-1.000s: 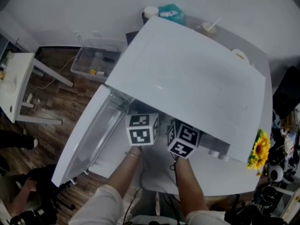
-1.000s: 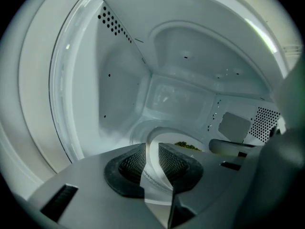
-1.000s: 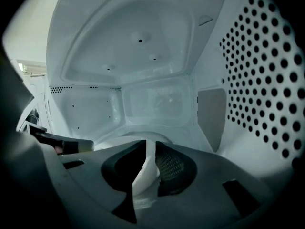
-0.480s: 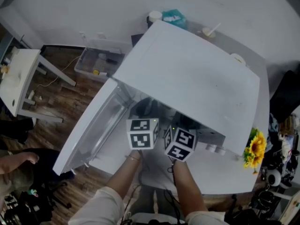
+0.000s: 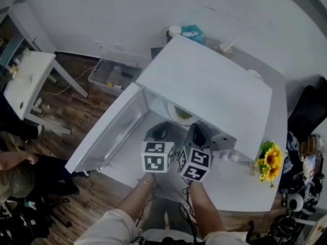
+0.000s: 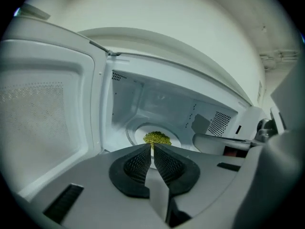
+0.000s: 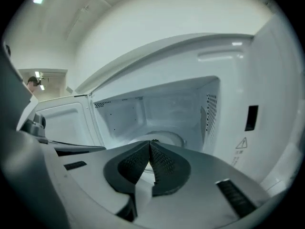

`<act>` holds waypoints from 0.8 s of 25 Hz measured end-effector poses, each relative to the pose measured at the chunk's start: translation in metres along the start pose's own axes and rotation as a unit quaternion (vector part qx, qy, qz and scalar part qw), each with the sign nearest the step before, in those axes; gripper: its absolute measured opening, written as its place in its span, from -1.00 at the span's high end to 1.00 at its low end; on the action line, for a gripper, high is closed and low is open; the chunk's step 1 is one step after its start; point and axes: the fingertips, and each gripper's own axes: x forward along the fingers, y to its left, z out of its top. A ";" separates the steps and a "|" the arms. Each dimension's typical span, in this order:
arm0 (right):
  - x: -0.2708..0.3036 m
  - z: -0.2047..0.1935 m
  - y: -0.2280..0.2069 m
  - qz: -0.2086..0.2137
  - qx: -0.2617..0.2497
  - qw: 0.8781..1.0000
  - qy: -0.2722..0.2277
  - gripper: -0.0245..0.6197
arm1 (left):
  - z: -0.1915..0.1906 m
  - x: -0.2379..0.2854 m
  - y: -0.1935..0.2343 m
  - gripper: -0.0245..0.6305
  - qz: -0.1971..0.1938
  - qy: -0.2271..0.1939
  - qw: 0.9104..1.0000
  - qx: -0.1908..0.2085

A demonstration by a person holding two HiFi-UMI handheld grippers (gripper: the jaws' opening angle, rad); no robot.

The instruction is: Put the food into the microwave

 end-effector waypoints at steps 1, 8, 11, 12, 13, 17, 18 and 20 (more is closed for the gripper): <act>-0.006 -0.001 0.001 0.004 -0.002 1.000 0.003 0.85 | -0.002 -0.006 -0.003 0.84 0.002 0.001 1.000 0.002; -0.048 0.005 0.007 0.035 -0.013 0.999 0.005 0.85 | -0.001 -0.045 -0.027 0.90 0.006 -0.008 1.000 0.004; -0.066 0.008 0.009 0.049 -0.014 0.999 0.002 0.85 | 0.002 -0.063 -0.038 0.90 0.007 -0.017 1.000 0.005; -0.073 0.009 0.009 0.052 -0.014 0.999 0.002 0.86 | 0.004 -0.069 -0.041 0.90 0.008 -0.020 1.000 0.005; -0.079 0.009 0.009 0.056 -0.014 0.998 0.002 0.86 | 0.004 -0.076 -0.045 0.90 0.009 -0.021 1.000 0.006; -0.103 0.011 0.011 0.071 -0.022 0.997 -0.001 0.86 | 0.004 -0.101 -0.059 0.90 0.009 -0.026 1.000 0.004; -0.109 0.012 0.012 0.075 -0.023 0.997 -0.002 0.85 | 0.005 -0.107 -0.063 0.90 0.007 -0.027 1.000 0.003; -0.120 0.014 0.012 0.083 -0.027 0.996 -0.005 0.85 | 0.003 -0.118 -0.068 0.90 0.004 -0.028 1.000 0.007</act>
